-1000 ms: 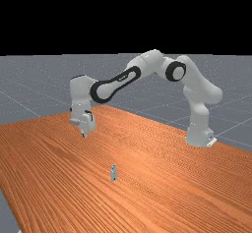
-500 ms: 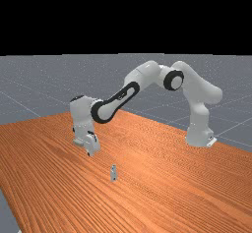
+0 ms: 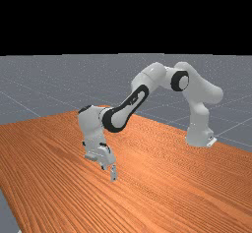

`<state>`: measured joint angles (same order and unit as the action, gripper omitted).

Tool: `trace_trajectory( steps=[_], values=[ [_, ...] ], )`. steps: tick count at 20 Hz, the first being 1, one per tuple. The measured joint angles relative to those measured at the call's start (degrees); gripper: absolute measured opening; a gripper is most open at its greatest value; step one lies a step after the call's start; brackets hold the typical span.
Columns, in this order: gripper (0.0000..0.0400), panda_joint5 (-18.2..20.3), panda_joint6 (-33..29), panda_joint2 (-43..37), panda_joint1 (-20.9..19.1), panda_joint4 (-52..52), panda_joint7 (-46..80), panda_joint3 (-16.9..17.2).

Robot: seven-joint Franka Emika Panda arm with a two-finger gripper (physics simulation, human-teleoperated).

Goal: Rotate the USB body for 90 degree with plug right ward

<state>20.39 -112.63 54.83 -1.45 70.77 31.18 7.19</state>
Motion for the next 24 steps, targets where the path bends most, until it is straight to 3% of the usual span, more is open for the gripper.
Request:
trace_trajectory(
  steps=[8,12,15,18,21,24],
  values=[
    [0.0000,0.82,0.27,-1.42,4.59,2.51,3.96,-2.08],
    [0.0000,1.21,0.95,-7.80,5.78,2.76,3.91,-2.90],
    [0.0000,-0.17,0.07,-10.27,3.01,2.02,3.13,0.23],
    [0.0000,-0.07,-0.45,-10.15,-2.89,2.21,0.31,3.23],
    [0.0000,0.63,-0.83,-9.09,-6.42,2.91,-1.87,4.13],
    [0.0000,0.72,-1.59,-6.44,-6.77,2.53,-2.04,3.96]
  ],
)
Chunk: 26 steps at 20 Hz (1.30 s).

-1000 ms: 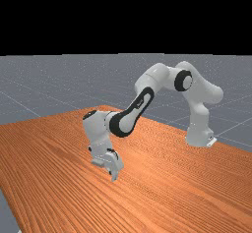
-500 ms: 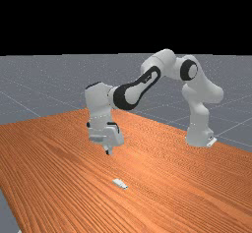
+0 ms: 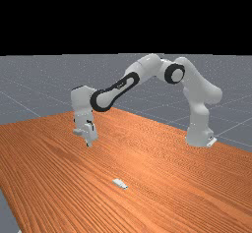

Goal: Rotate the USB body for 90 degree with plug right ward

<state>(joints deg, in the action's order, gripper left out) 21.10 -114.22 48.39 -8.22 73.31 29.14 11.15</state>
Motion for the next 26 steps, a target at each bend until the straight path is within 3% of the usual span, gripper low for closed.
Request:
trace_trajectory(
  steps=[5,11,26],
  values=[
    [0.0000,-0.30,-3.32,3.71,0.86,0.55,-0.05,-0.16],
    [0.0000,0.24,-7.15,0.63,3.53,9.33,-0.37,-1.23],
    [0.0000,-0.67,-12.48,-1.45,12.15,17.42,3.99,-3.64]
  ],
)
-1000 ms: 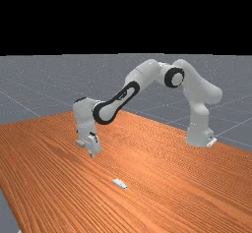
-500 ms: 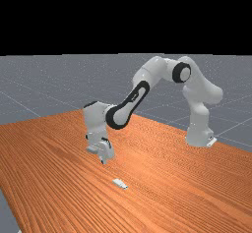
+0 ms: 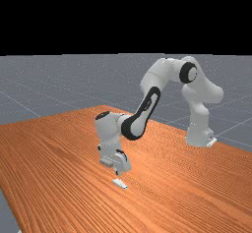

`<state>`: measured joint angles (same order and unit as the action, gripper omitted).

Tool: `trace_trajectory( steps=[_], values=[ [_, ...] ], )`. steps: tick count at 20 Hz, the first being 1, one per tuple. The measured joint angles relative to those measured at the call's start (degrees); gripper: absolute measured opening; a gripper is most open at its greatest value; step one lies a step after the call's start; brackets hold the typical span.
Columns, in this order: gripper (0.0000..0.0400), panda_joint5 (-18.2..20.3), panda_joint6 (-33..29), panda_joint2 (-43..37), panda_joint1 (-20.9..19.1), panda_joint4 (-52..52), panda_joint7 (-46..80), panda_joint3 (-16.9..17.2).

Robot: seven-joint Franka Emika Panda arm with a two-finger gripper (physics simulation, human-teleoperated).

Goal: Rotate the USB body for 90 degree with plug right ward

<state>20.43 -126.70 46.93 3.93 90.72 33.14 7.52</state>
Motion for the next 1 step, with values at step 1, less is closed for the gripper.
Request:
trace_trajectory(
  steps=[1],
  values=[
    [0.0000,0.01,-0.40,-0.09,0.56,0.41,0.16,-0.26]
  ],
)
